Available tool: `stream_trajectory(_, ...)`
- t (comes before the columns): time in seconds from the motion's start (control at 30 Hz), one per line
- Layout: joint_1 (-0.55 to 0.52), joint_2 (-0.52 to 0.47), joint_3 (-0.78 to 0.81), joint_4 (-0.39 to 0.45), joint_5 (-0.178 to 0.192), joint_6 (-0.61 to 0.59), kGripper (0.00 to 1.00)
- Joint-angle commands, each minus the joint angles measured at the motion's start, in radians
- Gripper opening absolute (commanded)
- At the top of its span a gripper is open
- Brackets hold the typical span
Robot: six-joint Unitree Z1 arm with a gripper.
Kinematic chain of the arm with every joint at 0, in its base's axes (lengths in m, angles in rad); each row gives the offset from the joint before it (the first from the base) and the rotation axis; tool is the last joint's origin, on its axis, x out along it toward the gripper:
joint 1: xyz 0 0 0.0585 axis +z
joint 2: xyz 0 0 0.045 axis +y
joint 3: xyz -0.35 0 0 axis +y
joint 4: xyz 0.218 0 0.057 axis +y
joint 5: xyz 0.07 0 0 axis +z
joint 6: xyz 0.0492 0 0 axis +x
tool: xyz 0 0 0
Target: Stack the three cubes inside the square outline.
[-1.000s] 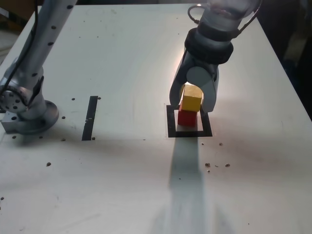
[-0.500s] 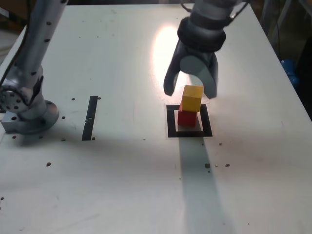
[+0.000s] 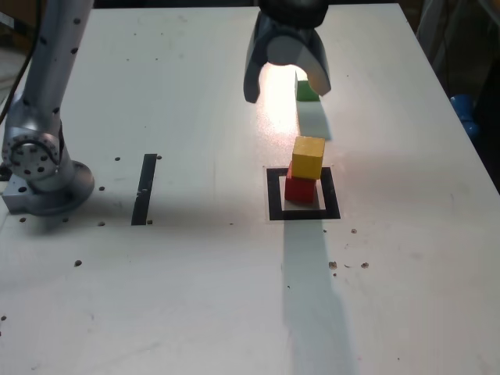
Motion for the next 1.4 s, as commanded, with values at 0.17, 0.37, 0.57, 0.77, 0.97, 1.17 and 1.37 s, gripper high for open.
stream_trajectory(0.17, 0.094, 0.012, -0.019, -0.004, 0.014, 0.065, 0.99)
stream_trajectory(0.37, 0.157, 0.044, -0.056, -0.009, 0.022, 0.115, 0.99)
stream_trajectory(0.57, 0.202, 0.077, -0.111, -0.006, 0.025, 0.149, 0.99)
stream_trajectory(0.77, 0.227, 0.137, -0.198, 0.01, 0.019, 0.17, 0.99)
stream_trajectory(0.97, 0.232, 0.221, -0.314, 0.042, 0.014, 0.176, 0.99)
stream_trajectory(1.17, 0.241, 0.289, -0.384, 0.059, 0.01, 0.178, 0.96)
stream_trajectory(1.37, 0.241, 0.339, -0.42, 0.068, 0.01, 0.178, 0.92)
